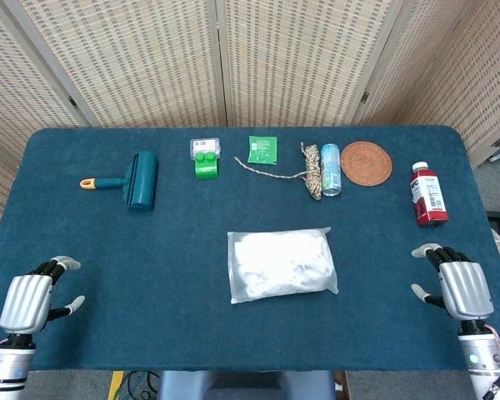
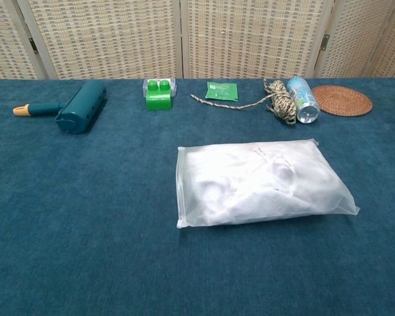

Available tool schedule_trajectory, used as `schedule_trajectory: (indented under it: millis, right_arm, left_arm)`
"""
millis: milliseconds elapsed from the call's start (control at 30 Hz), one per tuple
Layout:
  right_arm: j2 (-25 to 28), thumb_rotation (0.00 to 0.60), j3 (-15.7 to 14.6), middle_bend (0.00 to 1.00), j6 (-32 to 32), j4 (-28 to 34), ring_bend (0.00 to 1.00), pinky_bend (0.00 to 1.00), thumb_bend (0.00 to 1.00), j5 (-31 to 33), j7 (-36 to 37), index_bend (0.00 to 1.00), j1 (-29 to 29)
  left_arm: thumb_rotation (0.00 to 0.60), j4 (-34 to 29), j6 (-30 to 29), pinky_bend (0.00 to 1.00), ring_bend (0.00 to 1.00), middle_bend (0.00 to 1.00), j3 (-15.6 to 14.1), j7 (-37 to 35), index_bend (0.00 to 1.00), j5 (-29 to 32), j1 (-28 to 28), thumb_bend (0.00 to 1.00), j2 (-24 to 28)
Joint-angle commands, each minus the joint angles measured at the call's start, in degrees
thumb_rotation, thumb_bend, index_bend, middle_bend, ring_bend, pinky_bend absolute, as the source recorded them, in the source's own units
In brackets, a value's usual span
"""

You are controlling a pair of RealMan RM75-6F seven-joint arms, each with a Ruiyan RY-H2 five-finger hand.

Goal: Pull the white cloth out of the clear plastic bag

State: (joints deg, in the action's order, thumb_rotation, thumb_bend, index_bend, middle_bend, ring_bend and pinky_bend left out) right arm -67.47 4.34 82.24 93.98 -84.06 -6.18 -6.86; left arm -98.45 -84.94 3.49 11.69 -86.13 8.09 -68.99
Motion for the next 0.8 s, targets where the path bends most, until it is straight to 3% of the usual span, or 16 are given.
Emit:
schedule_trajectory:
  millis: [33, 333, 600, 800]
  right_arm:
    - [-0.16, 0.6, -0.03, 0.34, -0.14, -0.12, 0.33, 0.45, 0.1, 0.06, 0.06, 0.39, -0.06]
    - [-1.27, 0.6, 0.88, 0.33, -0.38, -0.53, 0.32, 0.44, 0.05, 0.22, 0.1, 0.37, -0.94]
    - [-0.04, 0.6, 2.33, 0.15, -6.1, 3.28, 0.12, 0.26, 0.0, 1.62, -2.28, 0.09, -5.01]
    - [-0.74, 0.6, 3.65, 0.06, -11.41, 5.76, 0.02, 0.19, 0.0, 4.05, -6.37, 0.0, -9.08]
  left_arm:
    - [0.6, -0.03, -0.14, 0.63, 0.42, 0.35, 0.0, -0.1, 0.38, -0.06, -0.05, 0.05, 0.01]
    - [0.6, 0.28, -0.12, 0.63, 0.42, 0.35, 0.04, -0.31, 0.38, -0.09, 0.06, 0.05, -0.38]
    - [0.6, 0.22, -0.23, 0.63, 0.42, 0.35, -0.19, -0.41, 0.38, -0.25, -0.06, 0.05, -0.49]
    - [0.6, 0.66, 0.12, 0.63, 0.42, 0.35, -0.18, -0.7, 0.38, -0.02, 0.06, 0.05, -0.71]
